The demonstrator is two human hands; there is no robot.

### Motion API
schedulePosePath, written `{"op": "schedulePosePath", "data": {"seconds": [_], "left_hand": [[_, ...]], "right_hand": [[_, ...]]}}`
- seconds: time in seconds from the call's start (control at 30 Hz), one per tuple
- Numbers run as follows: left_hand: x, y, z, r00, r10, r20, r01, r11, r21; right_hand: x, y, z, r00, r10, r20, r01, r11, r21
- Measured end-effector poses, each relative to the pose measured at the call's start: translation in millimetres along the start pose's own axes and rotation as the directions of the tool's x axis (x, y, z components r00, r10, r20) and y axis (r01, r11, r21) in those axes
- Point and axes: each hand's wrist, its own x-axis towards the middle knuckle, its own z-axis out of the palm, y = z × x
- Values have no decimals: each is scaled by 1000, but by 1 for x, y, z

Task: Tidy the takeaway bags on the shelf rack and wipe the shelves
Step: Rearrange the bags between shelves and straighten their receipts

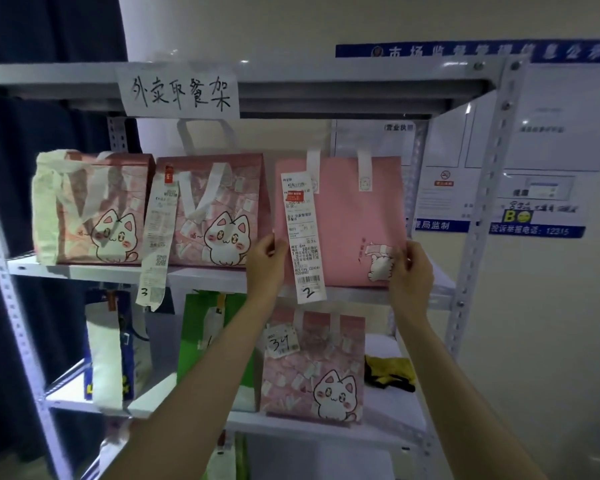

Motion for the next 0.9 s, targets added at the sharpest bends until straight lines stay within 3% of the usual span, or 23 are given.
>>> {"op": "schedulePosePath", "data": {"seconds": [0.2,0.5,0.63,0.9], "left_hand": [[-49,21,-4,1000,20,15,-18,990,-139],[-106,41,-83,999,45,31,-37,974,-225],[-132,31,-150,997,36,-63,-50,973,-226],[-156,4,-281,970,-53,-238,16,988,-155]], "right_hand": [[-33,-11,-23,999,25,-49,-18,989,146],[-115,-65,-36,998,21,-66,-14,994,106],[-174,-92,-16,1000,23,7,-23,997,75],[-255,-126,43,954,28,297,-33,999,14]]}}
